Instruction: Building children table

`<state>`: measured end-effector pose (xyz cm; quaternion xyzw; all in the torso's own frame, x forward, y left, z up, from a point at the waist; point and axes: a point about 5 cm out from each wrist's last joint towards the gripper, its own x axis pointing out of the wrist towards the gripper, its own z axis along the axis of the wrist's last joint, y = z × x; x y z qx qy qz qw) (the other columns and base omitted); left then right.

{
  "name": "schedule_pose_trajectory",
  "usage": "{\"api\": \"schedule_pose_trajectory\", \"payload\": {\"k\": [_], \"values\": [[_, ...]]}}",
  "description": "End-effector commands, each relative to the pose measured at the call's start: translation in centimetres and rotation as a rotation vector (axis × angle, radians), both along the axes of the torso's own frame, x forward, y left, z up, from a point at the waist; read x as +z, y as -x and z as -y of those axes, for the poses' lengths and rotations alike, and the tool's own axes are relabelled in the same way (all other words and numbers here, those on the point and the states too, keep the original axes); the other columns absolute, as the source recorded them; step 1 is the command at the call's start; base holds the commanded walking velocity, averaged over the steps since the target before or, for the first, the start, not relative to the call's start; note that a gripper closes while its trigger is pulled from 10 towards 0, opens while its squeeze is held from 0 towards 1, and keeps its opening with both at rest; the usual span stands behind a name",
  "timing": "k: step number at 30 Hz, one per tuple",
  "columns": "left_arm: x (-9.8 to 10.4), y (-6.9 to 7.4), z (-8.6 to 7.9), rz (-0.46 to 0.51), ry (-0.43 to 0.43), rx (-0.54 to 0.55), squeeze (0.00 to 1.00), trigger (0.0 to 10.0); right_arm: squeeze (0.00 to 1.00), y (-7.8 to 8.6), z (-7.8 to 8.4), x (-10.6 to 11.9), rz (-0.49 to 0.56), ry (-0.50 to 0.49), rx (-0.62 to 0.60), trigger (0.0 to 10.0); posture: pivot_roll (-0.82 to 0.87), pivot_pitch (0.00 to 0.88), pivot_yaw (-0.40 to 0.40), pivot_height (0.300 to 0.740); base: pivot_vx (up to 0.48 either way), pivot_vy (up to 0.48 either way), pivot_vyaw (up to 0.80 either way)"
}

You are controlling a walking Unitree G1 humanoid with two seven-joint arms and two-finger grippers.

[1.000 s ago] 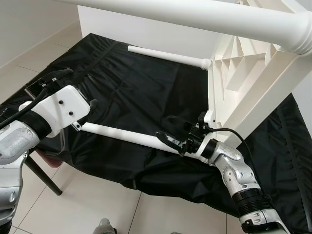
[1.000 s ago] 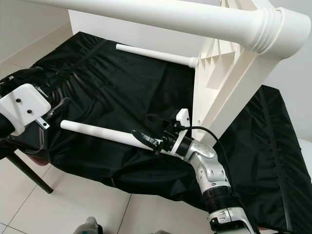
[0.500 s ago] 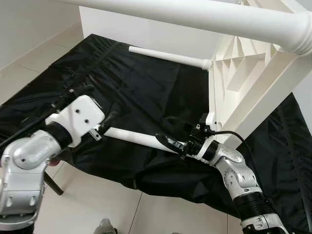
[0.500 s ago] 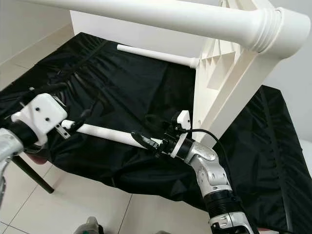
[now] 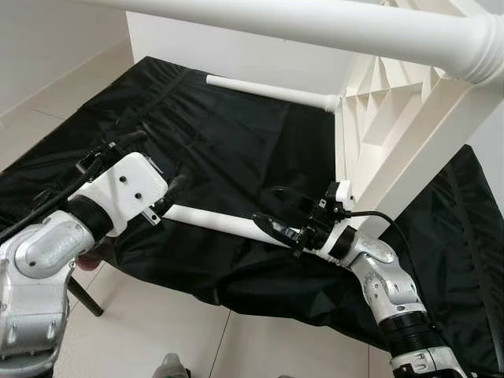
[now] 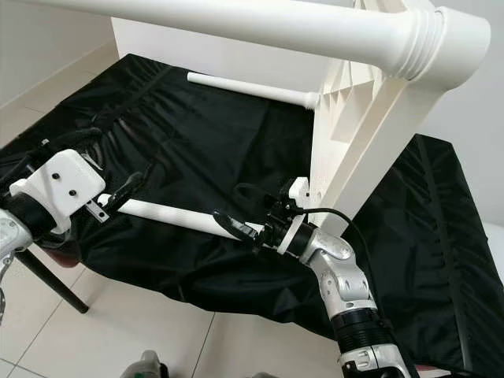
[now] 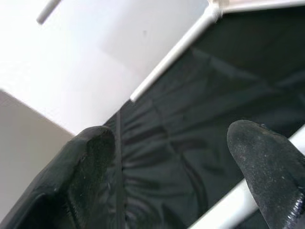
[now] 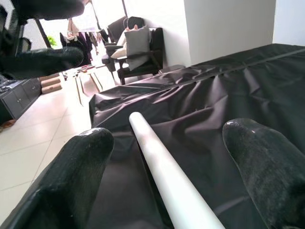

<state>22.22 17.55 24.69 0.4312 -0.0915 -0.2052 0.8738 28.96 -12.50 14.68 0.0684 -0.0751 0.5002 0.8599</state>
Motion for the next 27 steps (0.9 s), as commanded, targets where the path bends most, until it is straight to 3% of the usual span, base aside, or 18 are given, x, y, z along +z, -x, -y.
{"api": "schedule_pose_trajectory", "payload": {"k": [1,4,7,12,14,18,24,27], "values": [[1.9,0.5,-1.1,0.168,-0.01,0.12,0.0,10.0,0.0,-0.2,0.2,-0.2,-0.016,0.005,-0.009,10.0,0.23,0.033,-0.099,0.74,0.0,0.0,0.0],[3.1,0.8,-2.0,0.213,-0.03,0.154,0.0,10.0,0.0,-0.3,0.1,-0.3,-0.023,0.003,0.0,10.0,0.24,0.031,-0.104,0.74,0.0,0.0,0.0],[5.3,1.9,-3.6,0.324,-0.08,0.228,0.0,10.0,0.0,-0.5,-0.1,-0.4,-0.027,0.009,0.016,10.0,0.27,0.026,-0.118,0.74,0.0,0.0,0.0],[6.3,2.5,-4.3,0.374,-0.122,0.265,0.0,10.0,0.0,-0.7,-0.3,-0.5,-0.03,0.012,0.027,10.0,0.28,0.021,-0.127,0.74,0.0,0.0,0.0],[7.5,3.2,-4.9,0.414,-0.206,0.276,0.0,10.0,0.0,-1.1,-0.7,-0.4,-0.029,0.014,0.043,10.0,0.31,0.016,-0.143,0.74,0.0,0.0,0.0],[9.0,3.4,-5.5,0.445,-0.268,0.279,0.0,10.0,0.0,-1.5,-1.1,-0.4,-0.027,0.018,0.058,10.0,0.31,0.008,-0.142,0.74,0.0,0.0,0.0],[10.6,2.9,-5.9,0.482,-0.368,0.236,0.0,10.0,0.0,-1.9,-1.4,-0.3,-0.024,0.016,0.065,10.0,0.32,0.009,-0.134,0.74,0.0,0.0,0.0],[11.2,1.3,-5.2,0.498,-0.367,0.15,0.0,10.0,0.0,-1.9,-1.6,-0.3,-0.018,0.011,0.059,10.0,0.31,0.016,-0.116,0.74,0.0,0.0,0.0]]}}
